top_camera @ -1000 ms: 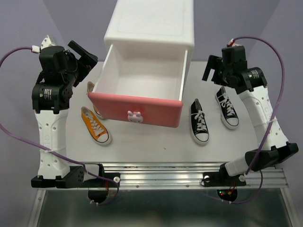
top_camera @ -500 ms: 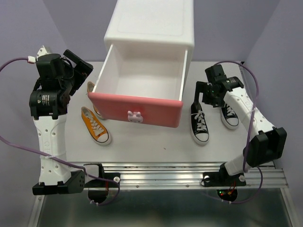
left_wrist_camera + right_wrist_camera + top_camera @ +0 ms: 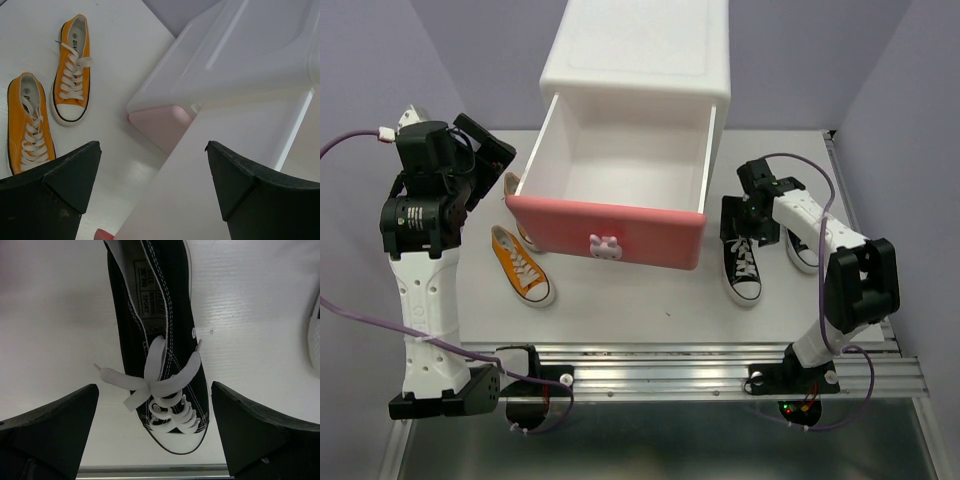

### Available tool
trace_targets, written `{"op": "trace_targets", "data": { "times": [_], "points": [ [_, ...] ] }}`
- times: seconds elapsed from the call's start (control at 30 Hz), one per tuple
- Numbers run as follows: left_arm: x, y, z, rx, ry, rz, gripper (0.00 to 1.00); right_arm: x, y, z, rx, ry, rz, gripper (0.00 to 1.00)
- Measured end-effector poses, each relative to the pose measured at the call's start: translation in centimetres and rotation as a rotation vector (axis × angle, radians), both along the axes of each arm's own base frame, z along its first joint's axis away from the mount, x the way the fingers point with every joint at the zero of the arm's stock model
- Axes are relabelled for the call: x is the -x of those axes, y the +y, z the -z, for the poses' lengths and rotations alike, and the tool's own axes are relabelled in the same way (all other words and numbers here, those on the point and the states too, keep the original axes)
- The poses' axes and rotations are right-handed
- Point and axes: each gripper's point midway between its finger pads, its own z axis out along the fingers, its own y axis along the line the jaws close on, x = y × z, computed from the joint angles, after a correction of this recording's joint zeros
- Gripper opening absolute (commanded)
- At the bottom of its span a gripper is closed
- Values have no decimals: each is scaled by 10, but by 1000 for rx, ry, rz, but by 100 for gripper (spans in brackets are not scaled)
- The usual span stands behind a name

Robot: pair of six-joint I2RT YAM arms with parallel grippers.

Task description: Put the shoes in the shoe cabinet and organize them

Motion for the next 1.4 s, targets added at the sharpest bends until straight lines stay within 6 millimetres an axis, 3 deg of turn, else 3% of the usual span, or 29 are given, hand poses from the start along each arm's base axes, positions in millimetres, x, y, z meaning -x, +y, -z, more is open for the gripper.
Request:
{"op": "trace_targets", "data": {
  "times": [0.1,0.33,0.63,0.7,0.8,0.83,1.07,1.27,1.4],
  "points": [
    [1,0,3,-3,8,3,99,7,2,15,-8,45,-6,100],
    [1,-2,10,-4,32,17,99,0,7,32,-19,69,-12,100],
    [2,-2,11,-15,36,25,99,-6,12,45,-26,101,-22,85],
    [2,-2,12,-15,40,25,99,-5,11,44,-23,102,-25,77],
    [4,-2,18,-14,53,24,99,-3,7,44,-3,100,-26,52],
    [4,-2,21,-14,60,25,99,-2,6,44,1,99,-24,52],
    [7,-2,35,-8,94,24,99,5,1,34,4,68,-21,1],
    [7,-3,35,-4,94,24,99,4,1,27,6,68,-21,1],
    [8,-3,34,-4,92,24,99,-18,3,-6,5,-11,-6,1]
  ]
}}
